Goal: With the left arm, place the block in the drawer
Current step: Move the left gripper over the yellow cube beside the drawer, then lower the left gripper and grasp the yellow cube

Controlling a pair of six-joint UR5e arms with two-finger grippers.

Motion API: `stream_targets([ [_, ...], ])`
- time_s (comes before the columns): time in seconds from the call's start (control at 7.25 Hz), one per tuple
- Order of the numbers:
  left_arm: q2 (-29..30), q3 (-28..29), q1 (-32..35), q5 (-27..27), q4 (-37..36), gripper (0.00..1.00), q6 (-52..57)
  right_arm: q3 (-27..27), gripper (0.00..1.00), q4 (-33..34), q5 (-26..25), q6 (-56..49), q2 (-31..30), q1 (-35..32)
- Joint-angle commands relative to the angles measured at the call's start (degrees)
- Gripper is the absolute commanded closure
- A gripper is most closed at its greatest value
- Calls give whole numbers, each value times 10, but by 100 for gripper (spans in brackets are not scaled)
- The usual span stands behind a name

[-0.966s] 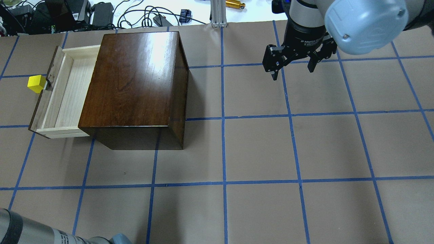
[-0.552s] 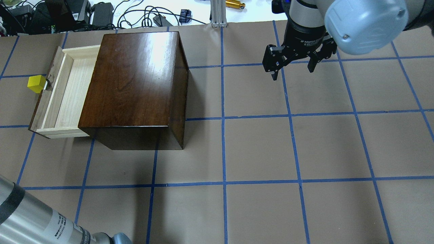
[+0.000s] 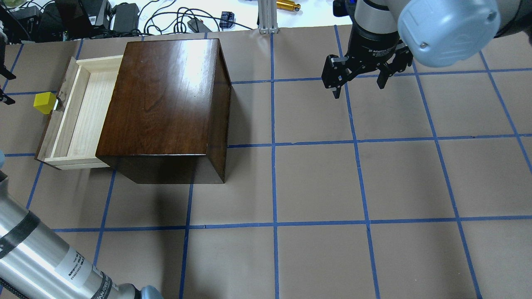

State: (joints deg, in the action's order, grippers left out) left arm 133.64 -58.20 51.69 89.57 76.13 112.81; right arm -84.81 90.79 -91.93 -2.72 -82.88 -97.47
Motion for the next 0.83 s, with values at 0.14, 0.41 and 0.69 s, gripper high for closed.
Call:
stream_targets([
  [0.14, 35, 11, 3, -8, -6, 0, 42, 0, 0, 0, 0, 0, 0, 0],
  [0.41, 45, 12, 3, -19, -13, 0, 43, 0, 0, 0, 0, 0, 0, 0],
  [0.69, 56, 12, 3, -19, -27, 0, 43, 0, 0, 0, 0, 1, 0, 0],
])
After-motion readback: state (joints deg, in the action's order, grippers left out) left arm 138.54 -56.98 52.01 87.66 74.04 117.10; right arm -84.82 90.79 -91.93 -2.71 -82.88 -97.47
